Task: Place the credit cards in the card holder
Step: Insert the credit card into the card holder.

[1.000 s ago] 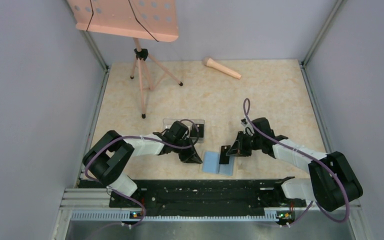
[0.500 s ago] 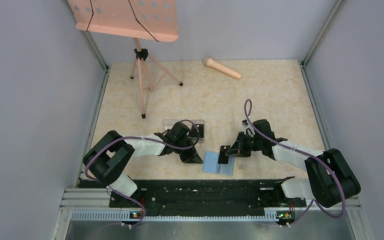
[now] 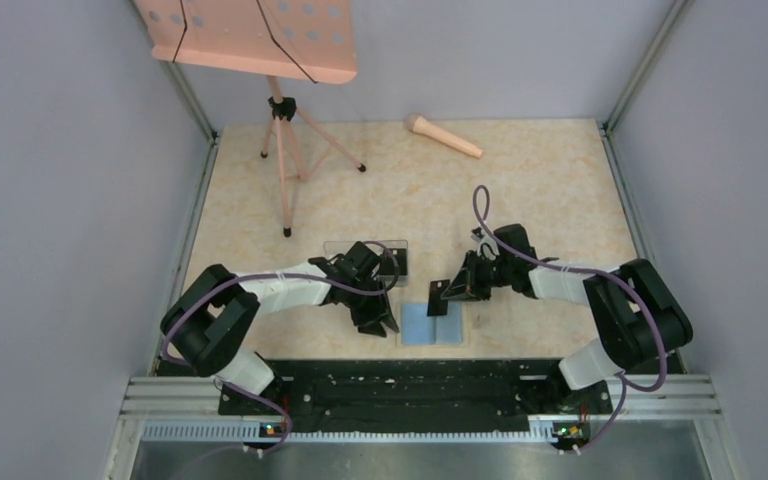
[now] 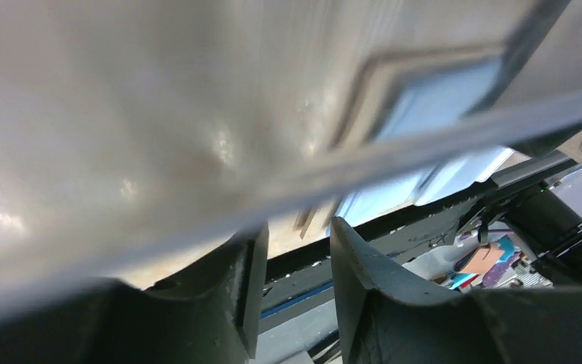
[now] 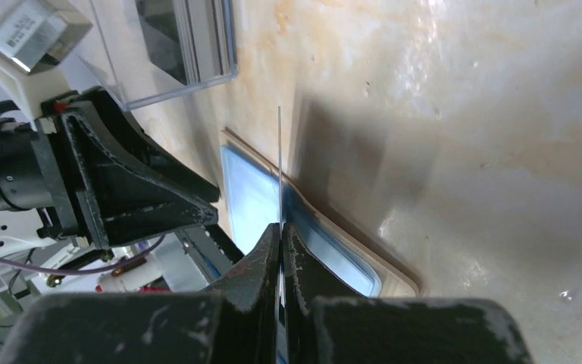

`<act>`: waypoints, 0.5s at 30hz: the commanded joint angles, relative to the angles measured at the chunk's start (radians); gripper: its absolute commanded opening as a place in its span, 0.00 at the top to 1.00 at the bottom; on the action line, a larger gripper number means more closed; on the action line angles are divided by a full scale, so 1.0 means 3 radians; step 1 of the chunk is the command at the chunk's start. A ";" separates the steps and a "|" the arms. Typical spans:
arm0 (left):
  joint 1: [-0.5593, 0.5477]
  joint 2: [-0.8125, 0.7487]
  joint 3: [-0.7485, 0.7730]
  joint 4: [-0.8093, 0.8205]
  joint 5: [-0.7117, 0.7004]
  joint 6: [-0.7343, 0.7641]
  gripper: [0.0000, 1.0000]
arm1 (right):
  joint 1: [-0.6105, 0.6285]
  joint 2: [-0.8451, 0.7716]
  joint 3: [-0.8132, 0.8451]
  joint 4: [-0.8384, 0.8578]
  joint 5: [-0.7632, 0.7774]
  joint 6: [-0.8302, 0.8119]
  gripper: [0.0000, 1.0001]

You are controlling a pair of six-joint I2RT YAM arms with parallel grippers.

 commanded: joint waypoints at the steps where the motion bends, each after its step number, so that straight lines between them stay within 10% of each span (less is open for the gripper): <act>1: -0.0014 -0.0068 -0.0147 0.0192 0.0105 -0.0011 0.62 | -0.0030 -0.0028 0.0170 0.0007 0.0009 -0.0176 1.00; 15: -0.0034 0.0135 -0.0171 0.0391 0.0230 -0.0107 0.91 | -0.0025 -0.0161 -0.0200 0.0262 -0.0157 0.0061 1.00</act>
